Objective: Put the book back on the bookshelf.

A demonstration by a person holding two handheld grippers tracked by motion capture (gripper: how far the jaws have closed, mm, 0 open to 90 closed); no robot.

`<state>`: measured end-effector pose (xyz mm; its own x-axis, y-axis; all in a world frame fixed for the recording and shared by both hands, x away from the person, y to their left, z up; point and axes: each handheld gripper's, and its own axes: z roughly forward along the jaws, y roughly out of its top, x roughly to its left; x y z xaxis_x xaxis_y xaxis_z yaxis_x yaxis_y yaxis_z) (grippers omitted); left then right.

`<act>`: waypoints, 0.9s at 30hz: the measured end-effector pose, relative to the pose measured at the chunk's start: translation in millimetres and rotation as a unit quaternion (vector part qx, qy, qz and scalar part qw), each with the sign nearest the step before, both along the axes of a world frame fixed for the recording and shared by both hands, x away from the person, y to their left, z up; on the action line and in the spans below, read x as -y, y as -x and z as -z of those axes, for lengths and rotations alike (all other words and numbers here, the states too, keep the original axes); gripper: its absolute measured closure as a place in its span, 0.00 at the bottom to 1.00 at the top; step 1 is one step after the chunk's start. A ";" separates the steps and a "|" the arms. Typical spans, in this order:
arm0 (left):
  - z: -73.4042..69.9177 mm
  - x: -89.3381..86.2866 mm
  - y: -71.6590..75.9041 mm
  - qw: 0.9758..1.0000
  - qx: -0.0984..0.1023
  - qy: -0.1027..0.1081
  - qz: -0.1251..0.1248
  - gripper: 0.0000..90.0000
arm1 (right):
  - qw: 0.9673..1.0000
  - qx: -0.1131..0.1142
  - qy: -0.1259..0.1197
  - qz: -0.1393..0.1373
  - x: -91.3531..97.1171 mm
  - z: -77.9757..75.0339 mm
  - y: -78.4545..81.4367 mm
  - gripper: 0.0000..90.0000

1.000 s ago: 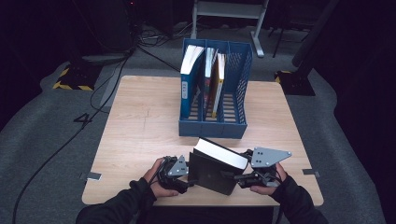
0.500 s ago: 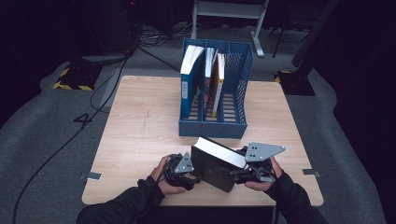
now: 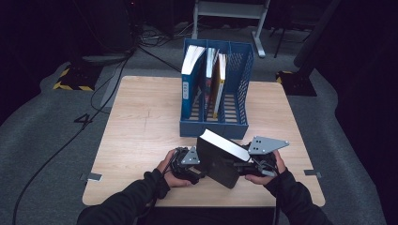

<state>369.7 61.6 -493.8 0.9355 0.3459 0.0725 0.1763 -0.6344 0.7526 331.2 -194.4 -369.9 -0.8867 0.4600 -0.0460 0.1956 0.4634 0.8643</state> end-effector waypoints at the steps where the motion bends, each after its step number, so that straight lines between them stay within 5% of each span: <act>1: 1.4 1.6 -1.9 1.000 0.001 -0.006 0.001 0.27 | 1.000 0.000 0.000 0.002 1.6 -0.2 -1.2 0.55; 7: 5.5 1.2 -4.8 0.998 -0.003 -0.048 -0.030 0.23 | 1.000 -0.003 0.001 0.008 14.2 -1.3 -5.2 0.56; 9: 1.4 -7.2 -1.6 0.998 0.006 -0.055 -0.034 0.20 | 1.000 -0.004 -0.001 0.009 19.0 -1.2 -4.9 0.56; 15: -2.1 -41.8 8.7 0.996 -0.015 -0.061 -0.060 0.21 | 1.000 -0.014 -0.001 0.022 29.2 -3.8 -5.0 0.56; 24: 5.2 -90.9 11.4 0.990 -0.051 -0.042 -0.124 0.22 | 0.999 -0.018 0.010 0.037 37.7 -12.2 -3.5 0.58; 27: 8.3 -100.3 7.2 0.989 -0.064 -0.027 -0.129 0.21 | 0.999 -0.018 0.012 0.044 39.0 -15.0 -3.6 0.58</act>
